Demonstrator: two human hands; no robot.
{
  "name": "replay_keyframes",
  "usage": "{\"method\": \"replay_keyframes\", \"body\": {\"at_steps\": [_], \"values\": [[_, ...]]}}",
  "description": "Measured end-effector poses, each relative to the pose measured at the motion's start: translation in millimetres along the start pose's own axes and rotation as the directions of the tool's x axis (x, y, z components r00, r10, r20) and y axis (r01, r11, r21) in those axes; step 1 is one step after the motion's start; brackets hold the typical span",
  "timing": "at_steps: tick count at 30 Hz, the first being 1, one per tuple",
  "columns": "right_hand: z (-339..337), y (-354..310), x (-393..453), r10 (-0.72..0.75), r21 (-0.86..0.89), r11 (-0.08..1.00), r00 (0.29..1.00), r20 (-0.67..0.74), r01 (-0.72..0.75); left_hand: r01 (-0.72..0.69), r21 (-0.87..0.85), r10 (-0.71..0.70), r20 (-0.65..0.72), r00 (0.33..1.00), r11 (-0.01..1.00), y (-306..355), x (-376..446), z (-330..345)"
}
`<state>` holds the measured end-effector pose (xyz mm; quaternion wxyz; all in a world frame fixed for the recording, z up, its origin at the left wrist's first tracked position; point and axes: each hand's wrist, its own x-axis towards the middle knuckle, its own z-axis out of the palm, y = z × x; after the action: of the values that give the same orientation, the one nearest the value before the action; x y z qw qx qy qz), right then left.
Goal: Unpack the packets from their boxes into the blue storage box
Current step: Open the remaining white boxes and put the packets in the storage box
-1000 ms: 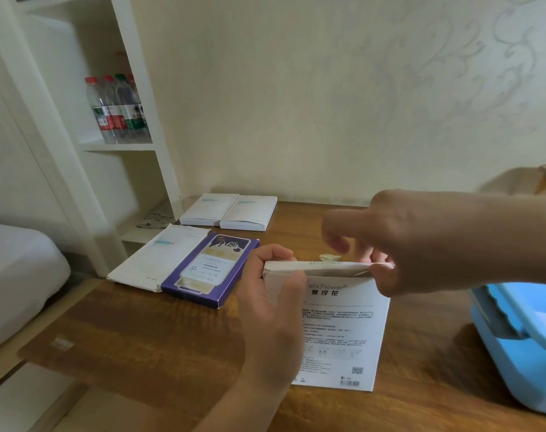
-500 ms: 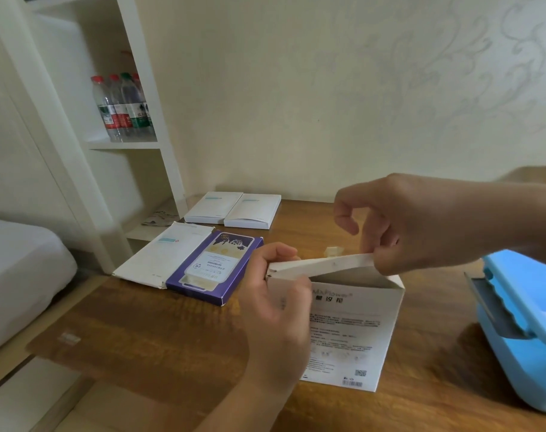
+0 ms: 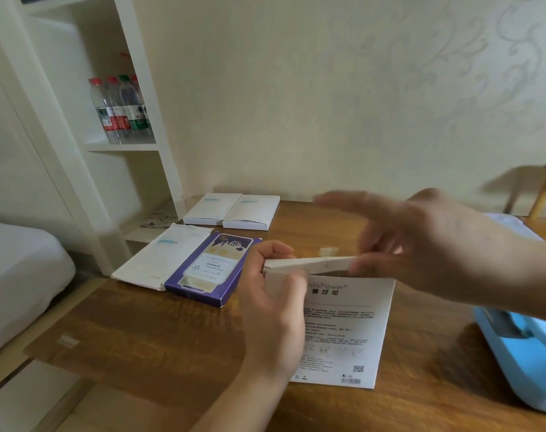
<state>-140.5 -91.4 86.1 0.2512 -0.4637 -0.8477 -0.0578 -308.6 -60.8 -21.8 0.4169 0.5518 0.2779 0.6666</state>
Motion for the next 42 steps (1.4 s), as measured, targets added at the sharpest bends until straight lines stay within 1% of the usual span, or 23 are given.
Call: {"method": "replay_keyframes", "body": {"at_steps": [1, 2, 3, 4, 5, 6, 7, 9, 10, 12, 14, 15, 18, 20, 23, 25, 27, 30, 33, 35, 37, 39, 42], "values": [[0.2, 0.7, -0.3, 0.098, 0.081, 0.992, 0.995, -0.025, -0.095, -0.018, 0.009, 0.018, 0.006, 1.0, 1.0, 0.3, -0.9, -0.1], [1.8, 3.6, 0.3, 0.166, 0.145, 0.976, 0.986, -0.025, -0.161, -0.032, 0.018, 0.032, 0.011, 0.999, 0.999, 0.8, -1.4, -0.3], [3.3, 6.7, 1.6, 0.232, 0.196, 0.953, 0.973, 0.012, -0.229, -0.045, 0.027, 0.045, 0.018, 0.999, 0.999, 1.8, -1.5, -0.8], [4.0, 8.3, 3.6, 0.283, 0.247, 0.923, 0.956, 0.077, -0.294, -0.056, 0.038, 0.055, 0.026, 0.998, 0.998, 3.4, -1.2, -1.1], [4.6, 8.1, 5.1, 0.313, 0.295, 0.892, 0.939, 0.141, -0.342, -0.062, 0.048, 0.061, 0.036, 0.998, 0.997, 5.2, -1.0, -1.6], [5.7, 7.3, 5.2, 0.32, 0.323, 0.875, 0.932, 0.169, -0.359, -0.062, 0.053, 0.059, 0.047, 0.997, 0.997, 6.5, -0.4, -1.5], [6.4, 6.1, 4.8, 0.318, 0.33, 0.877, 0.937, 0.148, -0.349, -0.052, 0.054, 0.049, 0.054, 0.997, 0.997, 6.9, -0.2, -1.5], [2.6, 0.8, 1.4, 0.269, 0.307, 0.911, 0.961, 0.058, -0.274, -0.015, 0.027, 0.014, 0.047, 0.999, 1.0, 6.5, -0.2, -0.6], [-1.7, -2.0, -1.5, 0.236, 0.3, 0.923, 0.97, 0.051, -0.24, -0.001, 0.001, 0.001, 0.041, 0.999, 1.0, 6.4, -0.7, 0.2], [-8.4, -4.5, -7.8, 0.186, 0.27, 0.94, 0.977, 0.105, -0.208, -0.005, -0.041, 0.006, 0.033, 0.999, 0.999, 5.6, -1.7, 1.7], [-8.9, -4.1, -12.9, 0.188, 0.207, 0.953, 0.968, 0.166, -0.221, -0.013, -0.039, 0.015, 0.033, 0.999, 0.999, 5.2, -2.2, 2.8], [-7.7, -3.5, -14.6, 0.191, 0.19, 0.956, 0.967, 0.171, -0.223, -0.009, -0.033, 0.01, 0.033, 0.999, 0.999, 4.8, -2.4, 2.9], [-4.6, -3.3, -16.1, 0.161, 0.207, 0.96, 0.976, 0.147, -0.19, 0.002, -0.025, -0.001, 0.033, 0.999, 1.0, 4.0, -2.7, 3.1], [-4.7, -3.8, -16.4, 0.138, 0.219, 0.962, 0.982, 0.125, -0.163, -0.017, -0.035, 0.018, 0.037, 0.999, 0.999, 4.0, -3.3, 2.9], [-2.2, -2.2, -18.4, 0.116, 0.192, 0.973, 0.99, 0.077, -0.129, -0.054, -0.039, 0.056, 0.058, 0.997, 0.998, 3.7, -5.0, 2.1], [1.3, 0.3, -19.5, 0.118, 0.18, 0.976, 0.992, 0.046, -0.125, -0.073, -0.006, 0.073, 0.066, 0.995, 0.997, 3.7, -5.4, 1.4], [3.0, 4.0, -18.2, 0.162, 0.215, 0.962, 0.986, 0.035, -0.166, -0.086, 0.046, 0.082, 0.083, 0.993, 0.995, 5.3, -4.9, 0.9], [3.4, 11.1, -13.0, 0.216, 0.256, 0.937, 0.971, 0.107, -0.237, -0.077, 0.092, 0.067, 0.104, 0.992, 0.993, 8.6, -2.3, -1.5], [3.3, 13.9, -8.7, 0.227, 0.312, 0.91, 0.957, 0.179, -0.274, 0.014, 0.079, -0.026, 0.153, 0.988, 0.997, 12.9, 1.1, -6.9], [6.2, 13.4, -7.5, 0.243, 0.305, 0.909, 0.956, 0.165, -0.284, 0.086, 0.121, -0.114, 0.25, 0.961, 0.989, 17.2, 5.4, -11.1], [9.2, 13.4, -9.4, 0.242, 0.269, 0.926, 0.963, 0.119, -0.266, 0.154, 0.198, -0.217, 0.353, 0.91, 0.968, 24.0, 14.0, -17.0], [8.6, 12.1, -13.9, 0.218, 0.245, 0.94, 0.971, 0.1, -0.237, 0.12, 0.313, -0.251, 0.422, 0.871, 0.942, 31.7, 25.8, -26.2], [7.9, 13.0, -18.5, 0.209, 0.225, 0.948, 0.974, 0.089, -0.224, 0.031, 0.468, -0.271, 0.455, 0.848, 0.883, 44.4, 40.6, -34.2]]}}
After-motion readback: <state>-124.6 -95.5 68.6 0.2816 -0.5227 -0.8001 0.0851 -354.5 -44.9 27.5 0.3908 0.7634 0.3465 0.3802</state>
